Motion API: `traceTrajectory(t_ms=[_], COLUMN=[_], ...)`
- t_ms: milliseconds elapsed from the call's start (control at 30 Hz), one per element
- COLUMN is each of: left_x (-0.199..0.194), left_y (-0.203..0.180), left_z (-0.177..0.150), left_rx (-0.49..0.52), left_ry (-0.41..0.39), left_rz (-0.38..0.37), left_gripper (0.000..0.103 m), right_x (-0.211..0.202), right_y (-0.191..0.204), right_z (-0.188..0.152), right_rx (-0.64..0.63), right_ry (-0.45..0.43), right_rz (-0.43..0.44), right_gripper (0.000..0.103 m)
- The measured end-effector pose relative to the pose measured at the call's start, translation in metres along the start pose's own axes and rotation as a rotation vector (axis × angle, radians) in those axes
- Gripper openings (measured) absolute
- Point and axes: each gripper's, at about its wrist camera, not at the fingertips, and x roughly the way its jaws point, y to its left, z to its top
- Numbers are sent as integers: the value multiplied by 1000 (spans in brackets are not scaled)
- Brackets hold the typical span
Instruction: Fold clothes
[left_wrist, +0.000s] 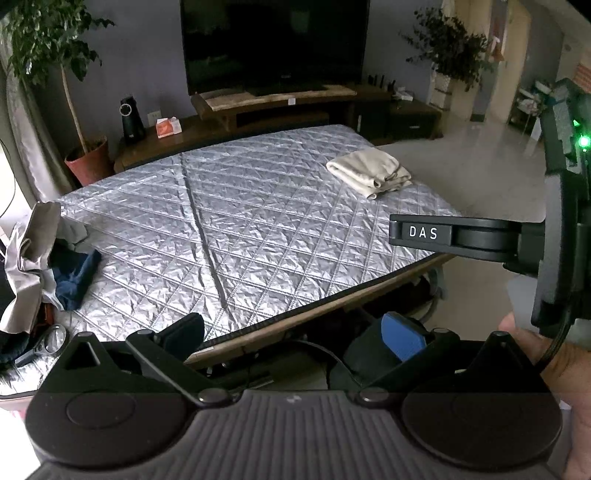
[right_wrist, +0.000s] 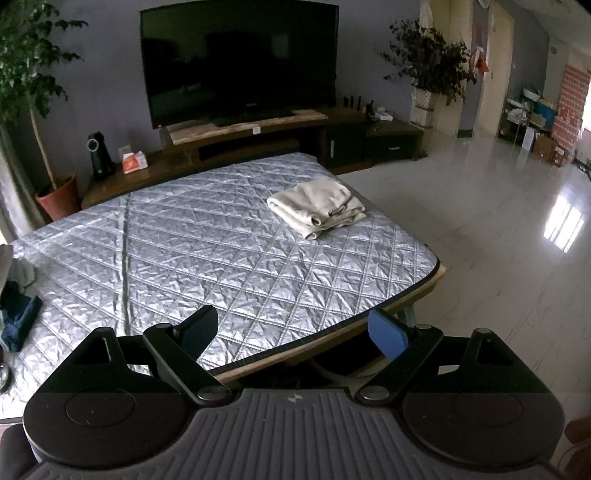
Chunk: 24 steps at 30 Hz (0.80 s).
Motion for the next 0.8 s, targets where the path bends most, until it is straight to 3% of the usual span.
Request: traceTrajectory(t_ms=[800], left_x=[-15], left_y=[4], left_z=[0], left_rx=[-9], left_ry=[-58], left_rz=[-19], left_gripper=[102], right_x=[-16], right_y=[2], right_z=[-6], right_rx=[-31], right_ry=[-28], right_rz=[-14], right_gripper=[92])
